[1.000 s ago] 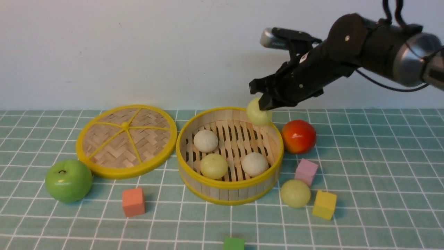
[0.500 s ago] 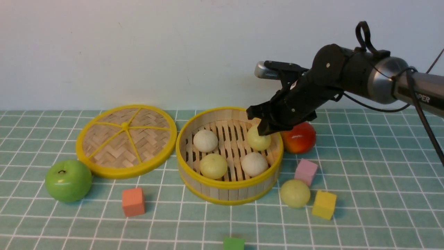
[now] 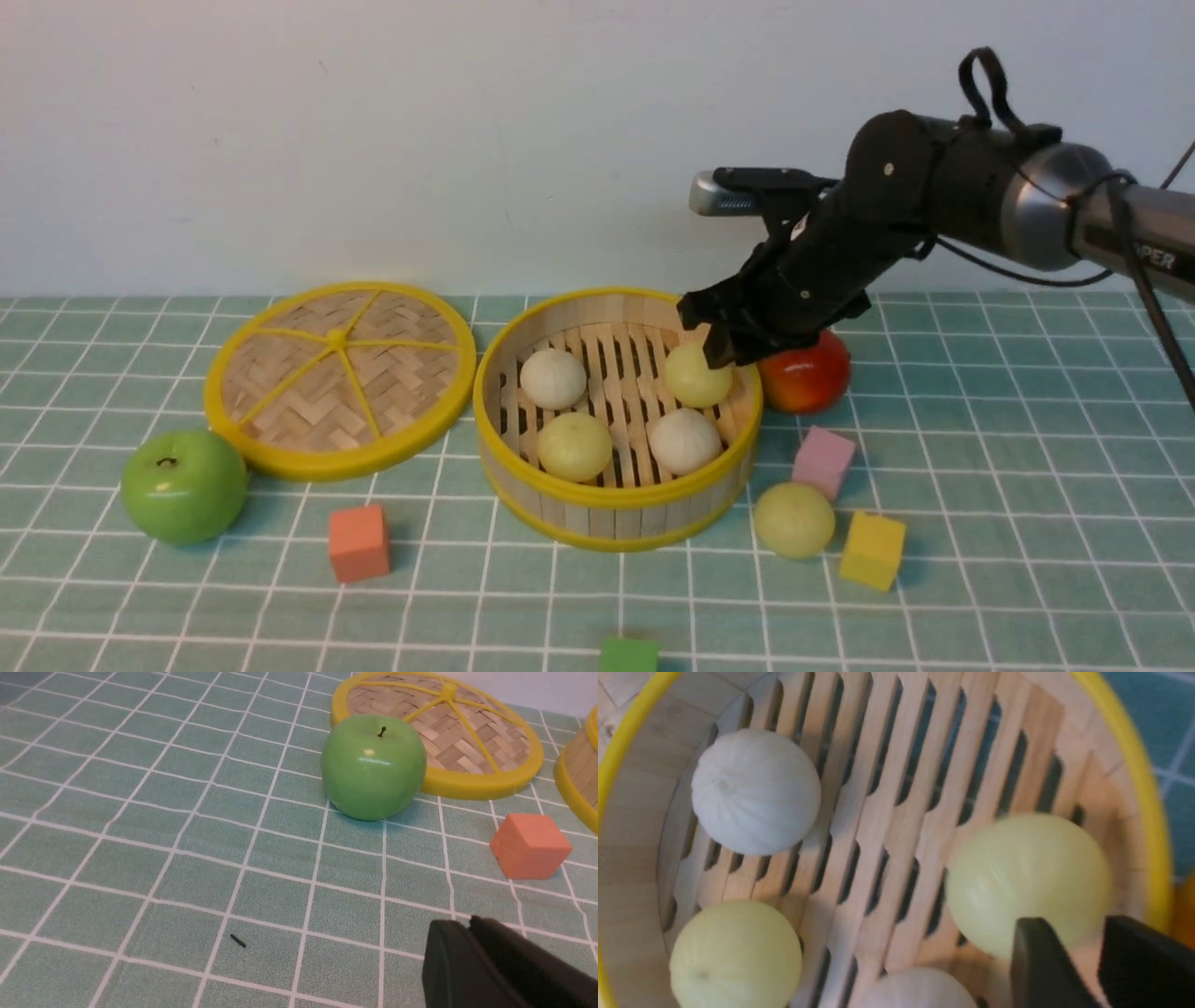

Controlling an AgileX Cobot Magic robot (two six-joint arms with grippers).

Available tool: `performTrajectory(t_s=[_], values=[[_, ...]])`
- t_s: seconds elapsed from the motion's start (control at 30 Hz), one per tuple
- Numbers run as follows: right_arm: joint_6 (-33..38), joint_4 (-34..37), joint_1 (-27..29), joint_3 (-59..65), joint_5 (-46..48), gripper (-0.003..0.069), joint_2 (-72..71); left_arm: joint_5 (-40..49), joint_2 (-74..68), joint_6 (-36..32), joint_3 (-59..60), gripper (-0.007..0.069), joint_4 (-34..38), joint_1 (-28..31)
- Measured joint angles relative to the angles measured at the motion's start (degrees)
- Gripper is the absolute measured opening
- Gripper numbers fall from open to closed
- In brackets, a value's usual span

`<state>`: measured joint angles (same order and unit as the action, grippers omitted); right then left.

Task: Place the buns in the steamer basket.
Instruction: Use the right arm to grab a steamed stuffed bun

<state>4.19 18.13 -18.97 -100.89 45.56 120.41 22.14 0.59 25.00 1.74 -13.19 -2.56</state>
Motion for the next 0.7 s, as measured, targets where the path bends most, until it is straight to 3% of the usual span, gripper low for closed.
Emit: performTrajectory(t_s=[0.1, 0.23, 0.43, 0.57, 0.7], values=[[-1.76, -2.53, 0.25, 0.00, 2.67, 0.0345, -4.02, 0.00, 0.00, 0.00, 0.00, 0.0068, 0.00, 0.00], [-3.55, -4.08, 0.46, 0.38, 10.19, 0.0367, -8.84, 0.00, 0.00, 0.00, 0.00, 0.0071, 0.00, 0.00], [-7.76, -5.36, -1.29, 8.15, 13.67, 0.0308, -10.81, 0.00, 0.00, 0.00, 0.00, 0.0071, 0.00, 0.00], [-10.34, -6.22, -3.06, 16.39, 10.36, 0.0225, -10.71, 0.00, 0.00, 0.00, 0.00, 0.0074, 0.00, 0.00], [-12.34, -7.29, -3.20, 19.69, 7.34, 0.0211, -10.71, 0.00, 0.00, 0.00, 0.00, 0.0074, 0.00, 0.00]])
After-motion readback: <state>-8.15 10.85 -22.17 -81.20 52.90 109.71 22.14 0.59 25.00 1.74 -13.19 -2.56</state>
